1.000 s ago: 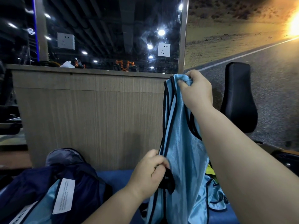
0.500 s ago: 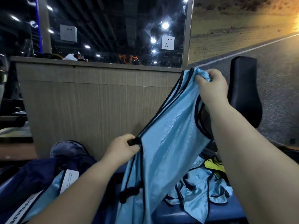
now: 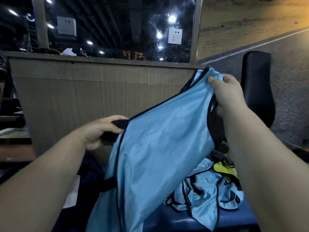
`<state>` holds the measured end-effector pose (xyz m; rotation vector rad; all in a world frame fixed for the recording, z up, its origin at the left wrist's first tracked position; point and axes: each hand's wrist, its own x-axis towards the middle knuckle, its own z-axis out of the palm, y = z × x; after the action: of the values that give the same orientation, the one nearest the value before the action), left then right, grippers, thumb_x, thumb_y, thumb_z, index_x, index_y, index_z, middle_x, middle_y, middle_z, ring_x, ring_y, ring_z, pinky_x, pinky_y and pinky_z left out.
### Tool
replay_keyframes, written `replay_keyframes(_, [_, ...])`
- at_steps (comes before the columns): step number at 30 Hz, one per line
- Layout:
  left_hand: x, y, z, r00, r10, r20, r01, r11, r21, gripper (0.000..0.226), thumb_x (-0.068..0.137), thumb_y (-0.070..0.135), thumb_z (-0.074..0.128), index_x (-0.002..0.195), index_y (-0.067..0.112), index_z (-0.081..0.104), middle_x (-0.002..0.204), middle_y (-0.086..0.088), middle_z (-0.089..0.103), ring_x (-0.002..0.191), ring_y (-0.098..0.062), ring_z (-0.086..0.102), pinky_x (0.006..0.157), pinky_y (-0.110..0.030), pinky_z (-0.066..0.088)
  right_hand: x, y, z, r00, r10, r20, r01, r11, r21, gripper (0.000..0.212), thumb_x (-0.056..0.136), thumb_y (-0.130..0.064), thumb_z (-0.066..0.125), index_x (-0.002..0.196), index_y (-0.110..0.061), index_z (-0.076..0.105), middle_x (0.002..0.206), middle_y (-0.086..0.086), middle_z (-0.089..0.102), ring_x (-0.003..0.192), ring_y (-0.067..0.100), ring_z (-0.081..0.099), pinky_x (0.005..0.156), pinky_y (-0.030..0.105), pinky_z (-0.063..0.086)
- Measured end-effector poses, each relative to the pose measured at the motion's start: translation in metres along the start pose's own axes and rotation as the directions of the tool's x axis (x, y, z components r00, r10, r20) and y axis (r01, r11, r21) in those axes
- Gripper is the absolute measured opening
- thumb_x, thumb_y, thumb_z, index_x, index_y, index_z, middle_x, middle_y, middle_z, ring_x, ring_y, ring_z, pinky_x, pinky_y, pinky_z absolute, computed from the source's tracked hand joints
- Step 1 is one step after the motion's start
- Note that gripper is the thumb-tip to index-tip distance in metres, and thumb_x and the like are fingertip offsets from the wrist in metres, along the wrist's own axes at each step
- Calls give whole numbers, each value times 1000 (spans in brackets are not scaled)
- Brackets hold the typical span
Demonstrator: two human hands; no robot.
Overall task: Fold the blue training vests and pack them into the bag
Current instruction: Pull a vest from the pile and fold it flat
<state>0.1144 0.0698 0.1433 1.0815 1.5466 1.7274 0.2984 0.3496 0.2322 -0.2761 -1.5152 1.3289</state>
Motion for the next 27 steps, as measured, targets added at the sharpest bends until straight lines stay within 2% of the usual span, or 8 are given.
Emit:
replay_keyframes(3, [20, -13, 2, 987, -150, -61, 159, 967, 197, 49, 58, 3, 71, 107, 8, 67, 94, -17, 70, 79, -26, 68, 63, -31, 57, 1, 44, -11, 995, 96, -22, -98, 991, -89, 8, 91, -22, 65, 88, -18, 60, 93, 10, 68, 85, 27, 68, 82, 50, 58])
replay_keyframes(7, [64, -71, 2, 953, -268, -144, 304, 837, 455, 31, 74, 0, 71, 101, 15, 70, 93, -11, 71, 80, -21, 66, 75, -34, 53, 4, 127, -33, 965, 242, -96, -260, 927, -271, 20, 79, -37, 69, 83, -19, 62, 96, 20, 70, 91, 40, 68, 79, 59, 56])
replay_keyframes(9, [89, -112, 6, 944, -283, -172, 327, 720, 612, 25, 82, 3, 67, 99, 21, 69, 95, -3, 71, 79, -12, 65, 70, -25, 53, 5, 169, -46, 949, 288, -130, -316, 873, -370, 20, 81, -37, 69, 85, -18, 62, 92, 18, 69, 84, 36, 67, 77, 52, 58])
replay_keyframes(12, [118, -175, 22, 950, -252, -186, 300, 555, 776, 17, 84, 14, 66, 92, 28, 64, 101, 6, 68, 89, -6, 62, 70, -19, 51, 5, 220, -65, 922, 353, -159, -385, 789, -479, 21, 90, -33, 64, 97, -13, 61, 75, 11, 60, 66, 24, 54, 61, 36, 44])
replay_keyframes(15, [137, -231, 37, 952, -237, -193, 286, 468, 836, 20, 87, 14, 59, 84, 34, 58, 100, 3, 69, 92, -15, 64, 77, -28, 51, 8, 258, -82, 895, 407, -182, -430, 677, -597, 25, 93, -37, 60, 102, -13, 59, 71, 5, 55, 62, 21, 50, 57, 31, 36])
replay_keyframes(21, [158, -275, 42, 948, -182, -259, 310, 365, 878, 20, 93, 22, 56, 92, 43, 55, 98, 11, 66, 83, -10, 60, 52, -19, 36, 24, 297, -92, 884, 417, -212, -438, 578, -689, 25, 94, -41, 59, 99, -17, 57, 74, 0, 55, 65, 17, 49, 63, 34, 38])
replay_keyframes(24, [167, -278, 40, 944, -163, -287, 327, 356, 875, 17, 93, 25, 58, 96, 41, 60, 99, 11, 68, 88, -12, 62, 63, -23, 43, 35, 309, -86, 894, 393, -214, -424, 592, -685, 28, 95, -41, 59, 111, -18, 57, 79, -2, 54, 70, 18, 50, 71, 34, 43])
replay_keyframes(27, [171, -279, 40, 951, -116, -287, 309, 295, 904, 17, 93, 27, 59, 106, 38, 62, 107, 9, 67, 101, -17, 60, 85, -32, 45, 45, 319, -77, 899, 367, -240, -423, 582, -695, 39, 96, -40, 57, 126, -15, 56, 99, 7, 60, 84, 24, 52, 75, 33, 40])
